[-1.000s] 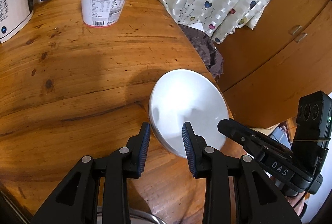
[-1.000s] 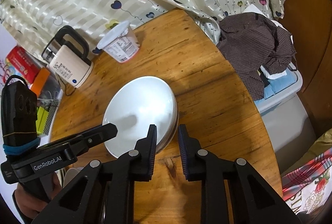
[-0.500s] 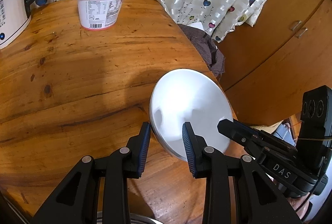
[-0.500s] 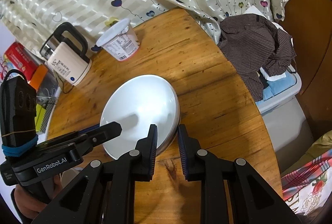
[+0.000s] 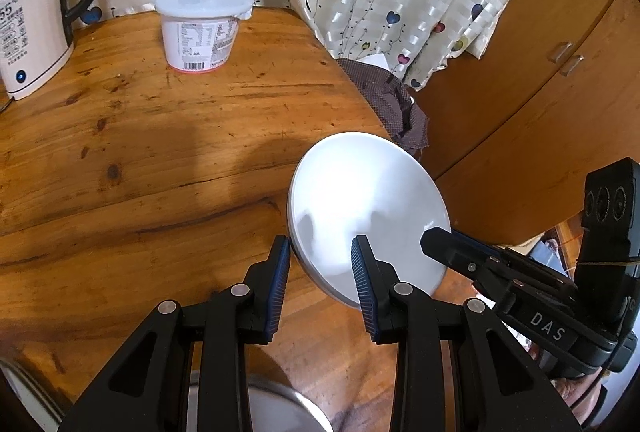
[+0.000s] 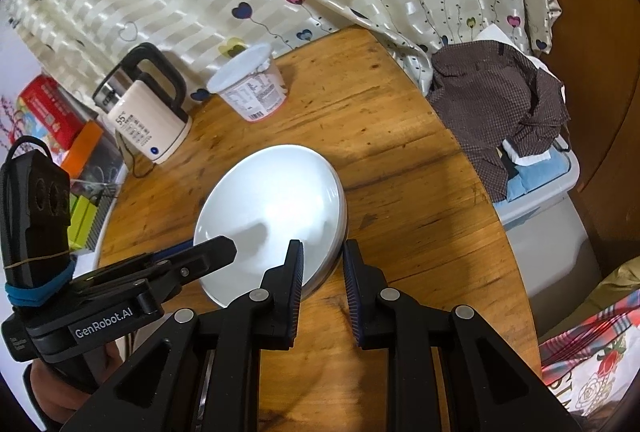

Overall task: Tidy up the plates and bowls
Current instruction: 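Carry the white bowls with both tools and lower them onto the nested bowls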

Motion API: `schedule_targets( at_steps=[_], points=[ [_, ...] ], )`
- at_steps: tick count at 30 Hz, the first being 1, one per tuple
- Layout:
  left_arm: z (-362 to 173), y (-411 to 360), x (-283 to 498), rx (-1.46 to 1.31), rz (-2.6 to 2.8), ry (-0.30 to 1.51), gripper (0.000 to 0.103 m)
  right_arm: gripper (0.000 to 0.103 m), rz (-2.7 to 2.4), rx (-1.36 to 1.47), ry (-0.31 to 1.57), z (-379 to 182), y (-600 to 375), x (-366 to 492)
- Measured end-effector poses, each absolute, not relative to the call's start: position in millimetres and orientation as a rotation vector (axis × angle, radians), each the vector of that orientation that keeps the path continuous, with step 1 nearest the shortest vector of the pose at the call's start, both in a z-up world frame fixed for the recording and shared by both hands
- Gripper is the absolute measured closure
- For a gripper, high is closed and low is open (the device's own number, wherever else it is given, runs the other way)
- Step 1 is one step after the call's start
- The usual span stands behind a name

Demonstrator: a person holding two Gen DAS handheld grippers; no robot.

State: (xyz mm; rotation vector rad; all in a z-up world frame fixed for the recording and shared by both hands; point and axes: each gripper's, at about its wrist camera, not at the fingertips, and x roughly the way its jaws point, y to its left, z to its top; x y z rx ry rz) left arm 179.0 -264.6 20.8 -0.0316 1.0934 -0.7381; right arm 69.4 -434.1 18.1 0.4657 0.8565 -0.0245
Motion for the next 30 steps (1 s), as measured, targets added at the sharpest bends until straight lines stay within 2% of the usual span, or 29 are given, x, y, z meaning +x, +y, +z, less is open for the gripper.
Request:
schedule_targets(
  at_steps=[15, 30],
  points=[
    [52.9, -212.6, 146.5, -0.077, -0.69, 1.038, 0.07, 0.083, 0.051, 0.419, 0.825, 52.2, -387.4, 44.4],
    [61.2, -157.0, 109.9, -0.109, -0.624, 1.014, 0.07, 0.083, 0.129, 0.381, 0.819, 66.5, -334.9, 23.5]
  ],
)
